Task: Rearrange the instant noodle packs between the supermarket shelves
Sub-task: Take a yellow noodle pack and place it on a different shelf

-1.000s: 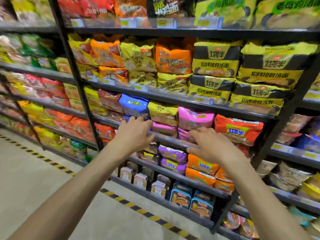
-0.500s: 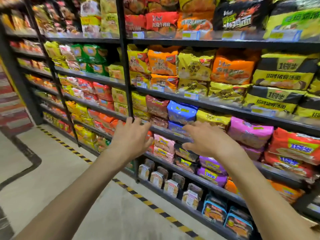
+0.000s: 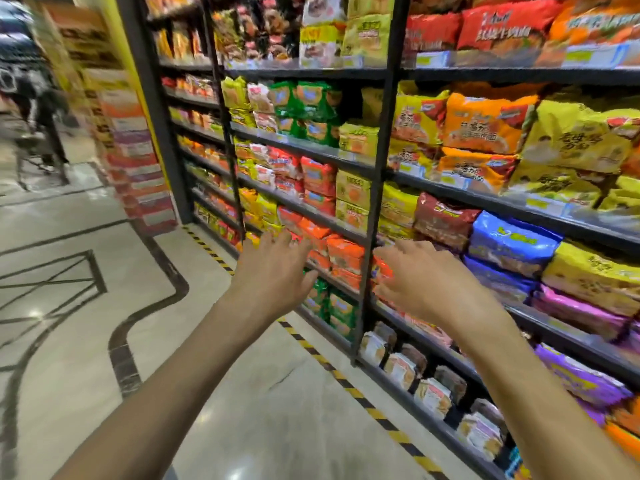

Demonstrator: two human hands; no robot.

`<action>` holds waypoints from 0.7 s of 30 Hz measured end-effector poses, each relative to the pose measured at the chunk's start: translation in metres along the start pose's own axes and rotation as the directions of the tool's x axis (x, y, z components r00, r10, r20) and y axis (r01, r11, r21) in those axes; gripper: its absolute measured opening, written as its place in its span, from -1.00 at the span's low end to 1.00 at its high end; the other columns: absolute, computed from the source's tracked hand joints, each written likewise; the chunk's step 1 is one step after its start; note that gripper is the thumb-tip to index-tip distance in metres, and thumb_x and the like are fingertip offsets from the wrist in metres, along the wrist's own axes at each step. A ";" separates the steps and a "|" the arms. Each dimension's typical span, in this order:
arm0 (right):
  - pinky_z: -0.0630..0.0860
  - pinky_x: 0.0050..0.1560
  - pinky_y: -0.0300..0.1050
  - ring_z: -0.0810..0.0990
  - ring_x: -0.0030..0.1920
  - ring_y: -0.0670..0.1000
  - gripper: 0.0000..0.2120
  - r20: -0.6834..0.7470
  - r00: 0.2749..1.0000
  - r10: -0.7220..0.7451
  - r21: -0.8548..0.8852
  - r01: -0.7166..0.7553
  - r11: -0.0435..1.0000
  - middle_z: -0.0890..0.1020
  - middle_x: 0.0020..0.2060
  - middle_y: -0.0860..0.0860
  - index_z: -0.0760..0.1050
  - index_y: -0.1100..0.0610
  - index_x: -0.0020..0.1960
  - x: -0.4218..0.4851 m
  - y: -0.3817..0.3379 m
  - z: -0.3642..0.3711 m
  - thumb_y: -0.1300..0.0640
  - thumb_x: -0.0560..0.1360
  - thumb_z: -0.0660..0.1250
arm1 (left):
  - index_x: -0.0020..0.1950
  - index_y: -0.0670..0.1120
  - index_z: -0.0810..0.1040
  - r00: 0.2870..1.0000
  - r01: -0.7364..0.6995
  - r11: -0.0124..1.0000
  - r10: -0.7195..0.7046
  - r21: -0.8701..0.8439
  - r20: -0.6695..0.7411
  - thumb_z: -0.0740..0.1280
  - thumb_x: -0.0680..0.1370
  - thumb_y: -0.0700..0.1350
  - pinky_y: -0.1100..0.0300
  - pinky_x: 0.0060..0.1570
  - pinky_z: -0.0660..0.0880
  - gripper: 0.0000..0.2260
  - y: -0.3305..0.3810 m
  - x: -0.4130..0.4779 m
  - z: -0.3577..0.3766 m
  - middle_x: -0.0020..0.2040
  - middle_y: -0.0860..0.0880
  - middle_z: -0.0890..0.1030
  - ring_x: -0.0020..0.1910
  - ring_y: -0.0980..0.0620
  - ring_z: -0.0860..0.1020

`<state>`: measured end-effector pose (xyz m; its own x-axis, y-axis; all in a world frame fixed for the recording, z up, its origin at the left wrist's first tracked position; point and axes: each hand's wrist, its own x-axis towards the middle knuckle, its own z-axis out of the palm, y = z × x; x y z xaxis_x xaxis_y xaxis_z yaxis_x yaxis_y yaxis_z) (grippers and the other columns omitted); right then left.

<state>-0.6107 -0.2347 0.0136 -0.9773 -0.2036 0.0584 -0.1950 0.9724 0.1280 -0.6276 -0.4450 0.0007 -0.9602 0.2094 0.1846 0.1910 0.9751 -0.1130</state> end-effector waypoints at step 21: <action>0.47 0.27 0.11 0.39 0.38 0.18 -0.50 0.058 0.998 -0.035 -0.008 0.036 0.999 0.41 0.40 0.09 0.24 0.01 0.53 0.297 -0.095 -0.007 -0.11 0.64 0.17 | 0.57 0.03 0.28 0.995 0.032 0.999 -0.030 -0.022 0.090 0.18 0.66 0.19 -0.20 0.35 0.39 -0.50 -0.188 0.226 0.062 0.49 -0.12 0.39 0.48 -0.21 0.34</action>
<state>-0.8817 -0.3879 0.0253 -0.9729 -0.2311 -0.0032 -0.2294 0.9636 0.1376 -0.8931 -0.5853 0.0030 -0.9800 0.1726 0.0991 0.1644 0.9827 -0.0855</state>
